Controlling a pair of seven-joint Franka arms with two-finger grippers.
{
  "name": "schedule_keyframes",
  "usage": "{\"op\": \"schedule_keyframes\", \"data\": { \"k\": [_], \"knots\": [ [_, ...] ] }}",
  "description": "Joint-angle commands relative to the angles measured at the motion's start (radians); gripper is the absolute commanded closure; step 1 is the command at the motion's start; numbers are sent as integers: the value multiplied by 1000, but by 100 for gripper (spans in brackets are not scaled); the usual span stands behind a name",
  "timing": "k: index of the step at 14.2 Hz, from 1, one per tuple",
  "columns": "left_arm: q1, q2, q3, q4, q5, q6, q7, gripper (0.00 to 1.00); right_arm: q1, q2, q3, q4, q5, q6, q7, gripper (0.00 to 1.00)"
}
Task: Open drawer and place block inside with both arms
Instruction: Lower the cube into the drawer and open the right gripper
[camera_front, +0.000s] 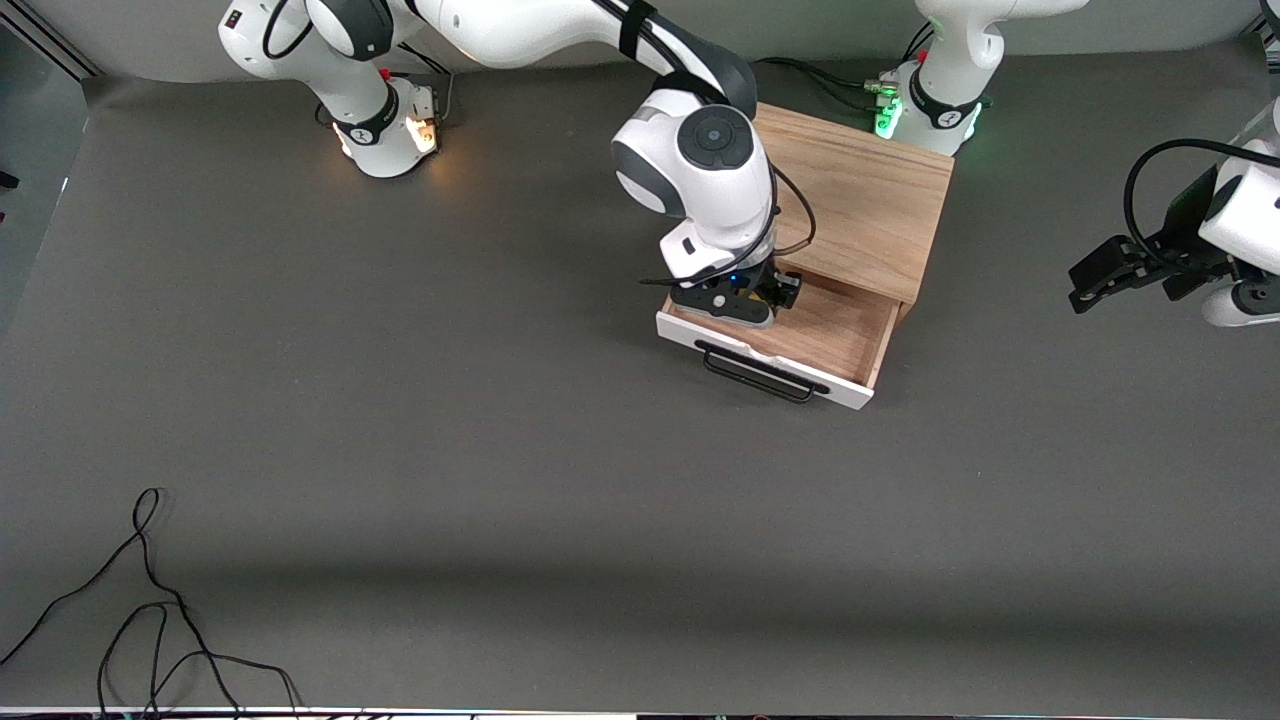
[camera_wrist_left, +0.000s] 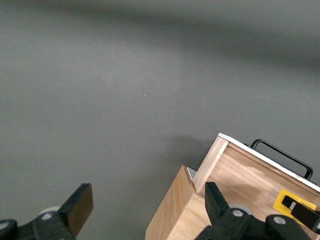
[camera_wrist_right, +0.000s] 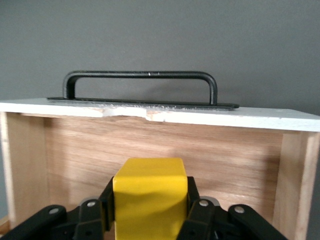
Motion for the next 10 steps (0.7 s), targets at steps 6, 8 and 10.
{"op": "schedule_keyframes", "data": {
  "k": [6, 8, 10],
  "knots": [
    [26, -13, 3, -6, -35, -9, 32, 0, 30, 60, -12, 32, 4, 25, 42, 74],
    [30, -13, 3, -6, -35, -9, 32, 0, 33, 63, -12, 32, 4, 25, 44, 68],
    [30, -11, 3, -6, -35, -9, 33, 0, 33, 63, -12, 32, 4, 25, 50, 56]
  ]
}}
